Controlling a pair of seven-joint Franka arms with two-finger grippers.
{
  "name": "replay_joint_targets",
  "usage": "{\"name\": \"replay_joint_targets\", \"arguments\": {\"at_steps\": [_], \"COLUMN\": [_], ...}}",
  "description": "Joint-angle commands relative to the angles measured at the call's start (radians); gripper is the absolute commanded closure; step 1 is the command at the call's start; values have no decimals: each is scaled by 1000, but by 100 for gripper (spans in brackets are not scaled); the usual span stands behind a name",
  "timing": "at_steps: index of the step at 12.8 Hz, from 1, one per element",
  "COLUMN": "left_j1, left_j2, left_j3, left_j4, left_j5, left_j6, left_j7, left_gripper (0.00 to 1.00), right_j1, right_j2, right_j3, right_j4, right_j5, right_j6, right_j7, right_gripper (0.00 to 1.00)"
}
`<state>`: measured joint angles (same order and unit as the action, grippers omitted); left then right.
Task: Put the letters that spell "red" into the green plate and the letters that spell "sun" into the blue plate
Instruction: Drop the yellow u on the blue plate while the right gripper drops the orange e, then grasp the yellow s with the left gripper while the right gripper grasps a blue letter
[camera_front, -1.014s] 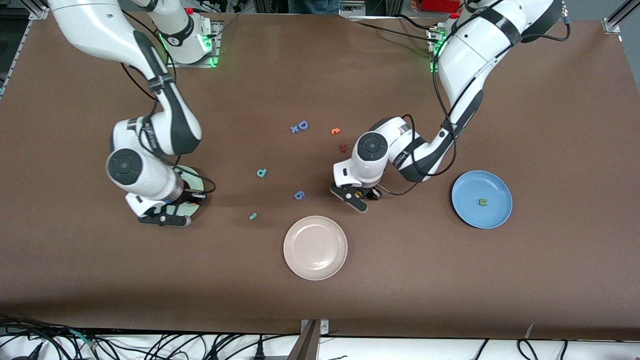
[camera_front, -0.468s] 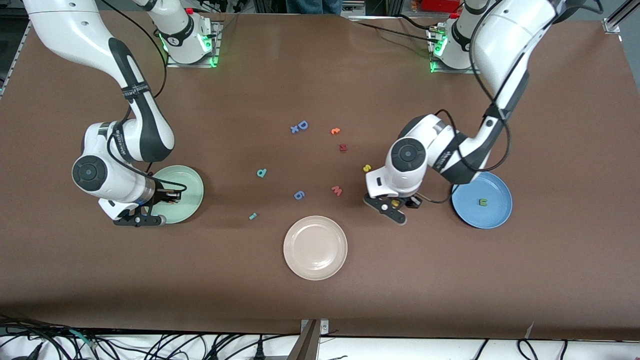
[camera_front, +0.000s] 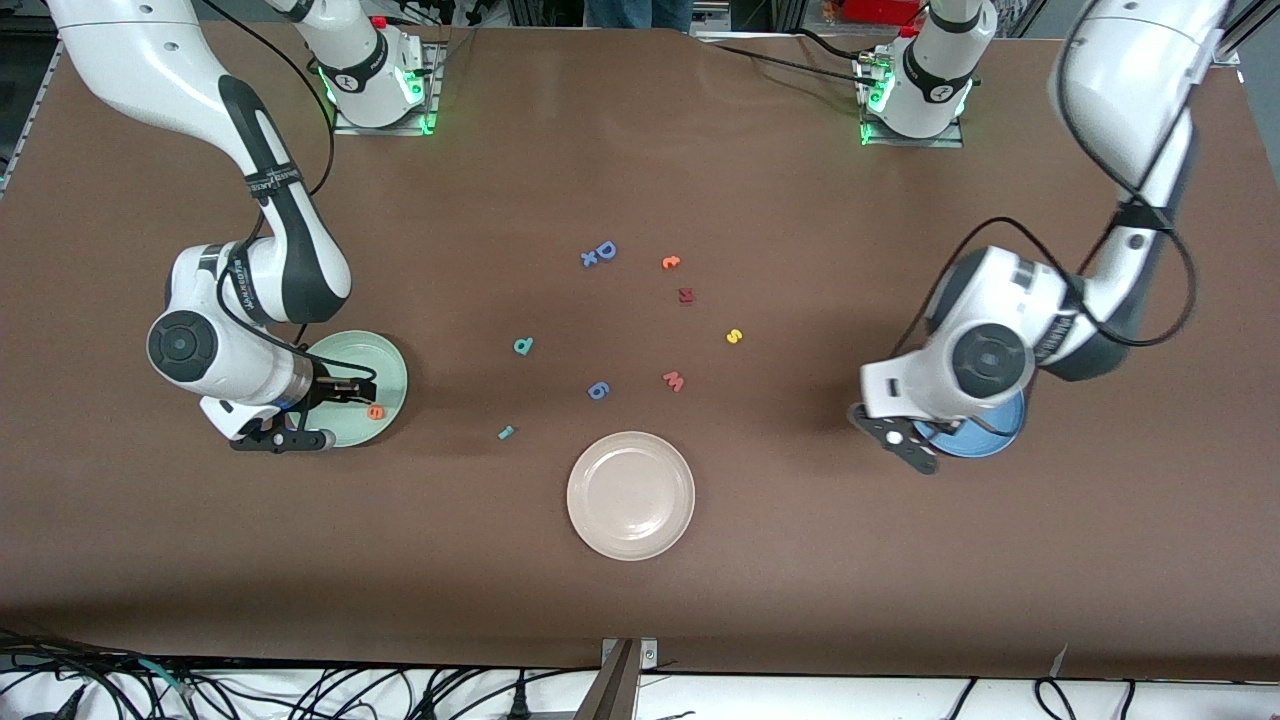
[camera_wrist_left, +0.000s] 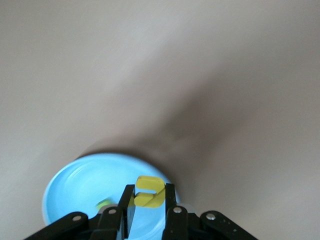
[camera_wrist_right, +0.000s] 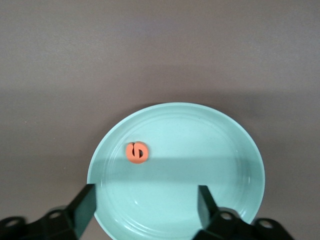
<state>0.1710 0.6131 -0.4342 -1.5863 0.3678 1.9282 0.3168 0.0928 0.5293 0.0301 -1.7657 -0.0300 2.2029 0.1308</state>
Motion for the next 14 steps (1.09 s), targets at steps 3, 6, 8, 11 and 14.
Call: {"name": "replay_joint_targets", "arguments": {"at_steps": [3, 6, 8, 11, 14], "left_j1": [131, 182, 193, 190, 191], "left_j2": [-45, -81, -75, -78, -117], "left_j3": [-9, -8, -9, -11, -75], "left_j4": [-160, -325, -325, -317, -296], "left_j5": [-10, 10, 11, 10, -6], "left_j6": [34, 219, 222, 213, 166], "left_j7": [96, 93, 93, 96, 74], "left_gripper": [93, 92, 74, 0, 0], "right_j1": [73, 128, 168, 200, 202], "right_j2": [-17, -15, -12, -8, -8], "right_j3": [10, 11, 22, 54, 95], "right_j4": [-12, -12, -20, -55, -121], "right_j5": [2, 4, 5, 4, 2], "right_j6": [8, 26, 64, 133, 237], "right_j7": [192, 338, 456, 608, 708], "right_gripper": [1, 1, 1, 1, 1]}}
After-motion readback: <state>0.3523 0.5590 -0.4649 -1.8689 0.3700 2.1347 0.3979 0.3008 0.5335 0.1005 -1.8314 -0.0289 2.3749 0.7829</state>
